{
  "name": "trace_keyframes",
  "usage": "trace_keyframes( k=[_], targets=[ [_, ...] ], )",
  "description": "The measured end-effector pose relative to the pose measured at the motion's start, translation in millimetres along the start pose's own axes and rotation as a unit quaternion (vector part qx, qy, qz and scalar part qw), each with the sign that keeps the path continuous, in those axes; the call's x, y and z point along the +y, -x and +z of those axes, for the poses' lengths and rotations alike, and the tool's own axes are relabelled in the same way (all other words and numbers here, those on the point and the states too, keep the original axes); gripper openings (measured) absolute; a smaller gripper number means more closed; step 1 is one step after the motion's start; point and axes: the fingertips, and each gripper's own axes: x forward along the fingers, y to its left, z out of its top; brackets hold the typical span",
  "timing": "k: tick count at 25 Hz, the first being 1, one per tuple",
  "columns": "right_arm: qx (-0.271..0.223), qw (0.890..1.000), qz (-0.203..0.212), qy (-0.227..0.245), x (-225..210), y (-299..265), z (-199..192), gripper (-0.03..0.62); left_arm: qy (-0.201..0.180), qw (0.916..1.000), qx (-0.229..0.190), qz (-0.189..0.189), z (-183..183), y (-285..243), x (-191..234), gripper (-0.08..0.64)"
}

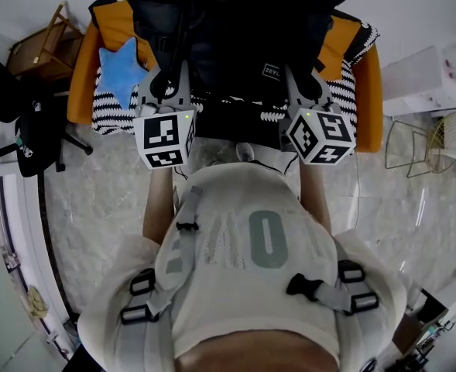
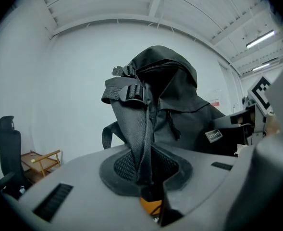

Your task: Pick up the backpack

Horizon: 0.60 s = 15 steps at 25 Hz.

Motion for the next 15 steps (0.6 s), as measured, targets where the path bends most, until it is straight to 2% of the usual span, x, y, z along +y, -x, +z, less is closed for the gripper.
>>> trace_keyframes(
  k=[9, 15],
  targets=[
    [-0.008, 1.0, -0.001, -0.003, 4, -1, -3, 0.071, -0.004, 1.0, -0.004, -0.004, -2, 0, 4, 0.057],
    [-0.008, 1.0, 0.001, 0.001, -10, 6, 2, 0.071, -0.001, 1.0, -0.009, -0.003, 4, -2, -11, 0.057]
  ],
)
